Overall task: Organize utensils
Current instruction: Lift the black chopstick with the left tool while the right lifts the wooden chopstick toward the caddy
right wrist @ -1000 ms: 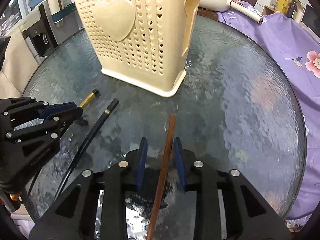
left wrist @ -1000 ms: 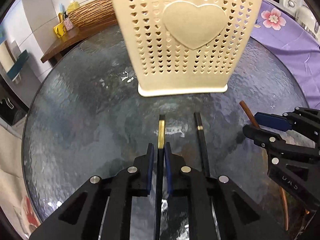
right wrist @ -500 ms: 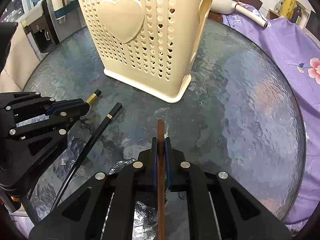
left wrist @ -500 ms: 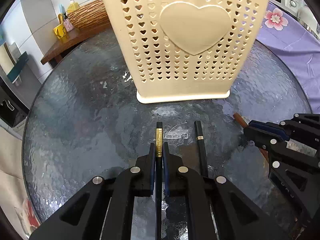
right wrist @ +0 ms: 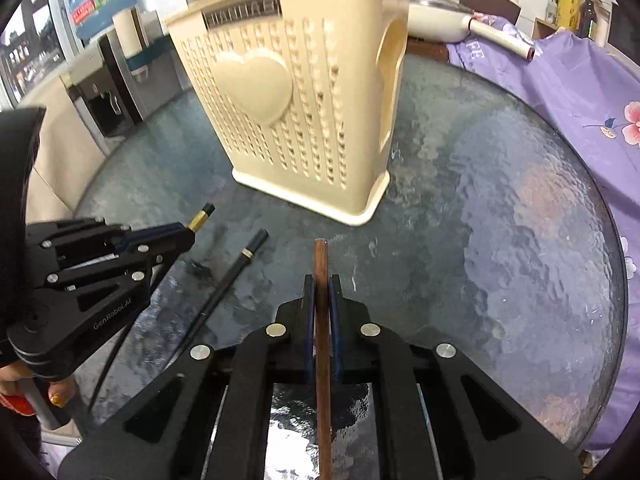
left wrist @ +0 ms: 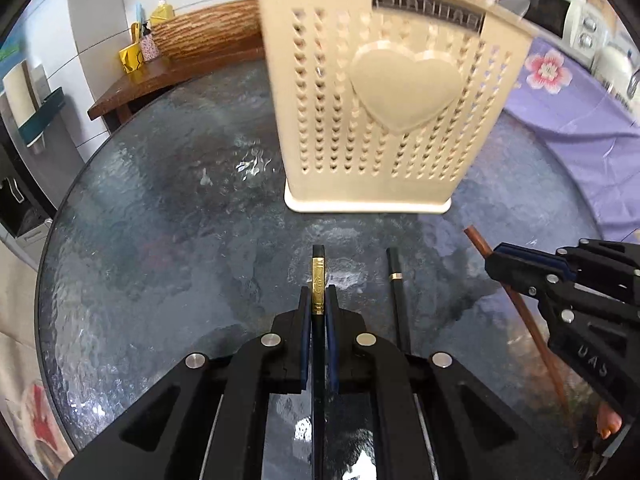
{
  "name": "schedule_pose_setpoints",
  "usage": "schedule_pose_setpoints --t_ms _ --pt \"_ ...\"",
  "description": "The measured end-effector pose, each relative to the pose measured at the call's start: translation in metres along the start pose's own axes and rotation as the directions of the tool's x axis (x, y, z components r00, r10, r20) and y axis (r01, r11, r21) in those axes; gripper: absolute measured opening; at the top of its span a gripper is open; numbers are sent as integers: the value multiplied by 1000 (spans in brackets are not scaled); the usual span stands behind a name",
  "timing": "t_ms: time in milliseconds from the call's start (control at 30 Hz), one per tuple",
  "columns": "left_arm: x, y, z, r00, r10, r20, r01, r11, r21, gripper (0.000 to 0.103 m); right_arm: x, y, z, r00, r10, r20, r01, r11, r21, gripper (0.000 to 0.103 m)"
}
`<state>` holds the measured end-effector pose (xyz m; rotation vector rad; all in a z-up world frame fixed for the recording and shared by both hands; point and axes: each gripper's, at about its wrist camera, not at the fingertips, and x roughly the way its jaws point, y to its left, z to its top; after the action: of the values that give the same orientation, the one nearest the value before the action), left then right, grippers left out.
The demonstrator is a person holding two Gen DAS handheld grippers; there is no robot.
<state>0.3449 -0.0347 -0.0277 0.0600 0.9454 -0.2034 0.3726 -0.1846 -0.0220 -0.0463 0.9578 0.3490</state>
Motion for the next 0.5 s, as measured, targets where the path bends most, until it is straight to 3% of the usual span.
schedule_pose_setpoints --t_ms 267,500 --pt "-53 7 4 989 -49 139 52 999 -16 7 -53 1 6 988 61 144 -63 998 5 8" --pt "-108 4 4 961 -78 264 78 997 10 7 -115 4 9 959 104 265 -103 995 -17 8"
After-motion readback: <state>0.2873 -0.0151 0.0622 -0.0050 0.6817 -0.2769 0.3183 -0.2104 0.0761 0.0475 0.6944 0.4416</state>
